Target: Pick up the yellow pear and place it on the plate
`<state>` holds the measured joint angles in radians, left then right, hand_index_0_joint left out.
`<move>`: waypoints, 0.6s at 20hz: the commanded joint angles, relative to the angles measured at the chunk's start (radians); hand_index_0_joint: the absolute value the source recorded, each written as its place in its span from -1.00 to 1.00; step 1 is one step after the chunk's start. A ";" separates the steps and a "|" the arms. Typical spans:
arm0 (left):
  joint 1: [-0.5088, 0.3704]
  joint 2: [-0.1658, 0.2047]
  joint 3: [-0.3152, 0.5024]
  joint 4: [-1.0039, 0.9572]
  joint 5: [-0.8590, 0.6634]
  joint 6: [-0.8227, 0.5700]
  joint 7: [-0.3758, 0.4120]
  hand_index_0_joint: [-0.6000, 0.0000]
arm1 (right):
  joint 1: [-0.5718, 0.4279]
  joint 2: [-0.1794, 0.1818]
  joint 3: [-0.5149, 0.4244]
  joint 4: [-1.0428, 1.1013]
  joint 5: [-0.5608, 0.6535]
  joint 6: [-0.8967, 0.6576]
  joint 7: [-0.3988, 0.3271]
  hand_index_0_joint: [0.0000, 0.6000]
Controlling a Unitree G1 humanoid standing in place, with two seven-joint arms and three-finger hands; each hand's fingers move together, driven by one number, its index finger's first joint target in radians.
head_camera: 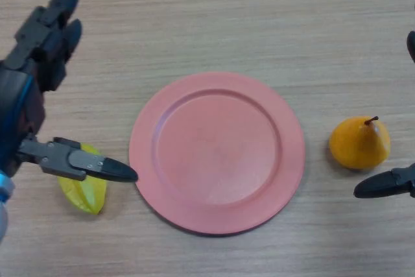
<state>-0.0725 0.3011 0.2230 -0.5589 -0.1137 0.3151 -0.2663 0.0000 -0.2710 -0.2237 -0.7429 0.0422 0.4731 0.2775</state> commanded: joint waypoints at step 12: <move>-0.003 0.041 0.073 0.014 -0.071 -0.153 -0.003 1.00 | -0.028 -0.027 -0.037 0.008 -0.053 -0.110 -0.035 -1.00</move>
<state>-0.0526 0.3085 0.2252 -0.5012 -0.1509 0.3146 -0.2722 -0.0062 -0.2648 -0.2169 -0.6874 -0.0097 0.4866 0.2770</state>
